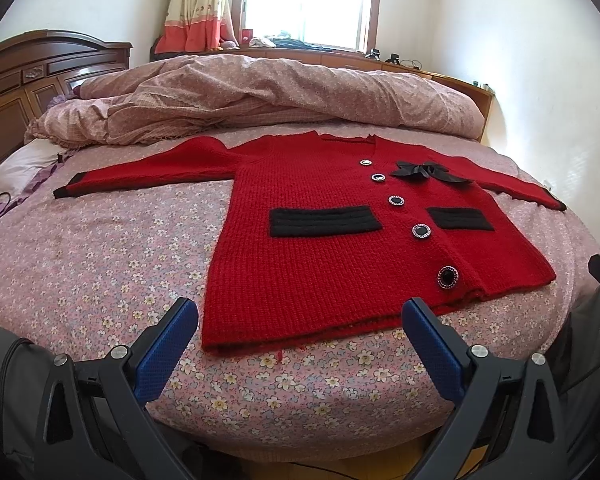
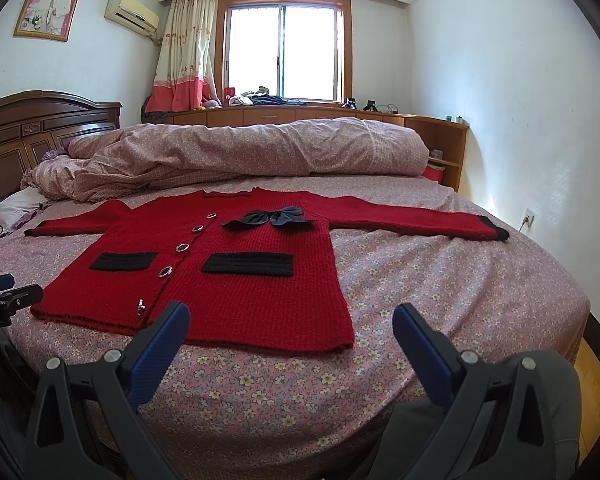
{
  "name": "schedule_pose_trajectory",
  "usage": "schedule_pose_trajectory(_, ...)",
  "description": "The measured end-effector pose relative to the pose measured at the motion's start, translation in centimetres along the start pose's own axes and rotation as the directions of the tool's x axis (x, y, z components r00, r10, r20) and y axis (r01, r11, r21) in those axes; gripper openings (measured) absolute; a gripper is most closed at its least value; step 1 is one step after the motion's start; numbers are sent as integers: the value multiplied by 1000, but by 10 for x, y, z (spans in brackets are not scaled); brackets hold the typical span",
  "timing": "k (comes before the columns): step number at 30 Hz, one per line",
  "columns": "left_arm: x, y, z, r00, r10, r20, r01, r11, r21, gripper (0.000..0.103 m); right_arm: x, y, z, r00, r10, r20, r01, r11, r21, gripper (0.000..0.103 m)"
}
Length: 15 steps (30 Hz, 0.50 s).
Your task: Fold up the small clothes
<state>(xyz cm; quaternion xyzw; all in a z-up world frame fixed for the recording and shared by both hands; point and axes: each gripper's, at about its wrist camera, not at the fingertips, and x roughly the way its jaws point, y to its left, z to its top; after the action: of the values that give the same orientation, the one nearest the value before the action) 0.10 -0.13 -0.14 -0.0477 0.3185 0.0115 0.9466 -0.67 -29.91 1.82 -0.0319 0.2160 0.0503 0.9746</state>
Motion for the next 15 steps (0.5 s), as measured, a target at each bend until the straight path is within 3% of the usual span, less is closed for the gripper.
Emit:
schedule_pose_trajectory(10, -1, 3, 2, 1000, 1, 2, -1, 1000, -16, 99, 2, 0, 0, 1000, -2, -11, 2, 1000, 6, 103)
schedule_pose_trajectory(15, -4, 13, 10, 1000, 16, 18, -15, 999, -46, 99, 10, -9, 4, 999, 3, -49, 0, 998, 60, 103)
